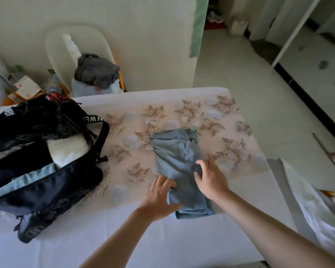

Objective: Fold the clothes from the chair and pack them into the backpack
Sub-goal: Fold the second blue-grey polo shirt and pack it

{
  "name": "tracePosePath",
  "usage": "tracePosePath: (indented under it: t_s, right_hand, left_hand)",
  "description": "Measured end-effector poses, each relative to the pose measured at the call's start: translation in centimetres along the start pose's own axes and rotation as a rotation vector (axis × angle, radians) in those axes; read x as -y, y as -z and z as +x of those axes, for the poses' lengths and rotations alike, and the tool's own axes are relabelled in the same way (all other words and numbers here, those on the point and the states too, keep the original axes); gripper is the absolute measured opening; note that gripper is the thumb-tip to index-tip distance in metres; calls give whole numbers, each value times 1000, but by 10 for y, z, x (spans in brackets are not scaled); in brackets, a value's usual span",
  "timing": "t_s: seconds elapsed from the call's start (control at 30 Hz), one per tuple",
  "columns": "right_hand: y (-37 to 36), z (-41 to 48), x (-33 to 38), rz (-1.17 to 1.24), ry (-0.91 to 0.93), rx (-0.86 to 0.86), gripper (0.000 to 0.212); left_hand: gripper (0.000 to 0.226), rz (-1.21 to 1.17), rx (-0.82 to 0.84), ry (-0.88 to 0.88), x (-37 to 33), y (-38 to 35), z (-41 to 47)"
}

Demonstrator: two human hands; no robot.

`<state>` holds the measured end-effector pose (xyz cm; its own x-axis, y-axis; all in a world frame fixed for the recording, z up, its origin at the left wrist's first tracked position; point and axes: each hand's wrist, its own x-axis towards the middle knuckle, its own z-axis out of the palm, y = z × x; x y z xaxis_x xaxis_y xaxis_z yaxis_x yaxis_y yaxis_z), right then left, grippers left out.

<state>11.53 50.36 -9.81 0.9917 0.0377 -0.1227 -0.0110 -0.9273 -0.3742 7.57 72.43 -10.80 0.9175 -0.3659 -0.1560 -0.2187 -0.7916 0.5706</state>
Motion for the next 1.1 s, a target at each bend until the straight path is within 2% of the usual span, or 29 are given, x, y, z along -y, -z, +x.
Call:
tracePosePath:
  t_s: [0.03, 0.1, 0.17, 0.2, 0.3, 0.37, 0.4, 0.47, 0.53, 0.57, 0.6, 0.7, 0.77, 0.83, 0.9, 0.97, 1.1]
  right_hand:
    - [0, -9, 5, -2, -78, -13, 42]
    - [-2, -26, 14, 3, -245, 69, 52]
    - [-7, -42, 20, 26, -326, 192, 48]
    - [-9, -48, 22, 39, -343, 205, 43]
    - [-8, -54, 24, 154, -420, 173, 32]
    - [-5, -55, 22, 286, -466, 150, 28]
    - [-4, -56, 20, 311, -461, 147, 28]
    - [-7, -61, 17, 283, -413, 181, 31]
    - [-13, -69, 16, 206, -367, 242, 39]
    - [-16, -73, 15, 126, -322, 242, 45]
    - [-18, -77, 13, 11, -225, 191, 54]
    - [-17, -84, 1, -219, 231, 12, 76]
    - [-18, -82, -12, -230, 426, 164, 83]
    - [-14, -77, -19, -297, 464, 386, 88]
    - [-12, -70, -26, -321, 485, 430, 79]
    - [-9, -63, -30, -280, 521, 395, 55]
    - [4, -48, -32, -279, 597, 392, 29]
  left_hand:
    - [63, 26, -11, -14, 0, -4, -7]
    - [58, 46, 14, -9, 2, -15, -17]
    - [34, -17, 15, 19, 0, -23, -20]
    - [23, -69, -13, 49, -2, -25, -21]
    - [20, -188, -162, 119, -5, -25, -31]
    - [19, -215, -277, 71, -2, -23, -42]
    - [18, -196, -284, 48, 0, -23, -49]
    - [21, -70, -141, 58, 2, -23, -61]
    - [30, 117, 127, 125, 1, -23, -72]
    - [32, 151, 200, 143, 0, -22, -74]
    - [29, 152, 192, 137, -3, -20, -74]
    - [23, 121, -73, 17, -11, -16, -60]
    - [44, 188, -26, -51, -13, -21, -48]
    - [57, 275, 110, -8, -19, -28, -35]
    - [46, 264, 130, 59, -24, -32, -24]
    - [29, 222, 127, 102, -30, -32, -15]
    - [28, 247, 319, 171, -48, -22, -9]
